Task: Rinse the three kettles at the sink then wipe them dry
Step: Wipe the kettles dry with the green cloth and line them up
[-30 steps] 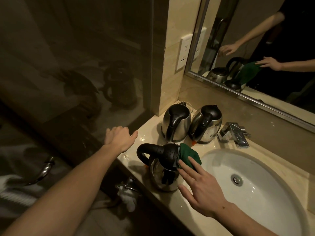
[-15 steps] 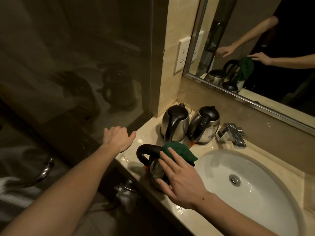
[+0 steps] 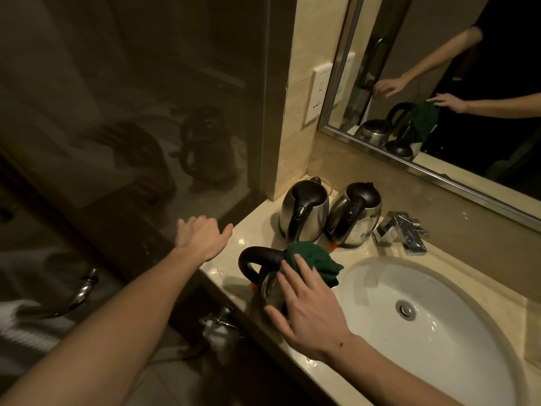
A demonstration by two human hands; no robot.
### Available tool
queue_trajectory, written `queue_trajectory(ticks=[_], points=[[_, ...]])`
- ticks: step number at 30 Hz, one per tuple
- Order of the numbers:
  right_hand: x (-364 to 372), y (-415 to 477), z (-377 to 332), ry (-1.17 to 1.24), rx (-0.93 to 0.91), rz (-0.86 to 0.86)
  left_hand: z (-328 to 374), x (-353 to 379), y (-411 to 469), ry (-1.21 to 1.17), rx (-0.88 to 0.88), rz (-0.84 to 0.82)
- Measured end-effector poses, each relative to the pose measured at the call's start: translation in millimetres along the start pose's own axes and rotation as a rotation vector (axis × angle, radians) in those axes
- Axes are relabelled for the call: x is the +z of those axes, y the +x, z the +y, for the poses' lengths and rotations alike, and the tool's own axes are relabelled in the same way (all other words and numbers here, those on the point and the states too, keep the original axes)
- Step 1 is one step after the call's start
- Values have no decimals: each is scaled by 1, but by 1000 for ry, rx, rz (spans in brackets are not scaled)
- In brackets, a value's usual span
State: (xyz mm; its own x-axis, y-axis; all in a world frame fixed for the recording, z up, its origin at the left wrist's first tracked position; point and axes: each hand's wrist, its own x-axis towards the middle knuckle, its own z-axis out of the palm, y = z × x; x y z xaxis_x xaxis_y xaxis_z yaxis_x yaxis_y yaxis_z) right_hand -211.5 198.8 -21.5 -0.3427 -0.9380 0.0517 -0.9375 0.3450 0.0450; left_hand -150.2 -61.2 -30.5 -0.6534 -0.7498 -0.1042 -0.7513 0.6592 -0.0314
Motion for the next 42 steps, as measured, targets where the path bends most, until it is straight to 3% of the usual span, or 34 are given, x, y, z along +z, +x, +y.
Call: queue_trajectory(ticks=[4, 11, 29, 37, 42], points=[[11, -15, 11, 8, -13, -2, -1, 1, 1, 3, 5, -1], [6, -18, 22, 25, 175, 21, 6, 0, 0, 8, 16, 11], [8, -26, 29, 46, 229, -85, 31, -4, -8, -79, 178, 58], [12, -34, 48, 271, 529, 112, 22, -8, -10, -61, 227, 72], [34, -59, 39, 349, 663, 148, 22, -12, -11, -68, 257, 84]])
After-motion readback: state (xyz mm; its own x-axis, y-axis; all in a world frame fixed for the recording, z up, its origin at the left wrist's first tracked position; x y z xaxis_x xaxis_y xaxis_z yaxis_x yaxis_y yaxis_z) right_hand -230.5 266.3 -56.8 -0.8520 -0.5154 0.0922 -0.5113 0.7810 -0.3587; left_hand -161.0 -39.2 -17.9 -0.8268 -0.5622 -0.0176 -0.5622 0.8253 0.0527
